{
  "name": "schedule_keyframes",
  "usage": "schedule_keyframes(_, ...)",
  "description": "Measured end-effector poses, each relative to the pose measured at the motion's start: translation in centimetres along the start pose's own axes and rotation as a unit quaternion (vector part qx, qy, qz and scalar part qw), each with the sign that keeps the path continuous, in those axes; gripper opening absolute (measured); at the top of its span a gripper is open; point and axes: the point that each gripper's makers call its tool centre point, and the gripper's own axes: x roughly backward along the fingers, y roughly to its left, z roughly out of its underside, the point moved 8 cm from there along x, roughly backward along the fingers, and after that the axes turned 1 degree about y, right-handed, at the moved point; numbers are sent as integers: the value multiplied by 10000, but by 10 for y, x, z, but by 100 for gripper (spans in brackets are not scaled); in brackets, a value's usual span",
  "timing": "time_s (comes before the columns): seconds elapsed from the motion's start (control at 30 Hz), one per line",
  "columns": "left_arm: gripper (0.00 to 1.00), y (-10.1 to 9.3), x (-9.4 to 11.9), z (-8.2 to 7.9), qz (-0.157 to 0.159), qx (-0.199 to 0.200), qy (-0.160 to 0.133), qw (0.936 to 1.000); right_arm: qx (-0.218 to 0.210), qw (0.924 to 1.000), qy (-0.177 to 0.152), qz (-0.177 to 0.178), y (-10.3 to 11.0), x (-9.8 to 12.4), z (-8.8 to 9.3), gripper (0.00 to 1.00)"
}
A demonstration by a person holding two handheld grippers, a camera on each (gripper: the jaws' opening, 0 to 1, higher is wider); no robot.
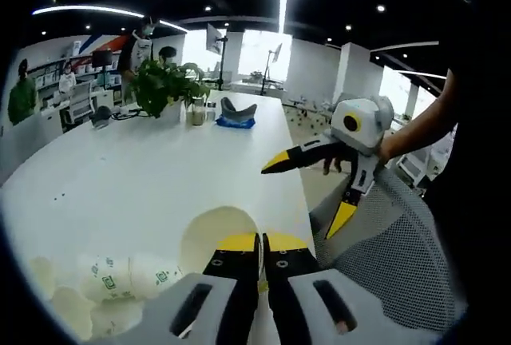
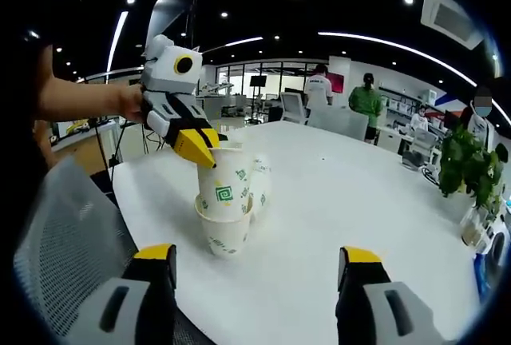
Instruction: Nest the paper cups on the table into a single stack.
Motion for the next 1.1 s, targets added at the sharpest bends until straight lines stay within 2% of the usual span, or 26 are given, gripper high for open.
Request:
schedule_keyframes(0.27, 0, 5, -5, 8, 55, 48, 99, 9999, 2, 10000, 12, 14, 0, 0, 0, 84)
schedule_keyframes(0.47, 1, -6, -17, 12, 249, 113, 268, 9993, 5, 10000, 20, 25, -1, 0, 1, 83)
schedule_keyframes(1.1, 3, -5, -36, 38, 569, 518, 561, 9955, -7, 10000, 11, 14, -2, 1, 1, 83)
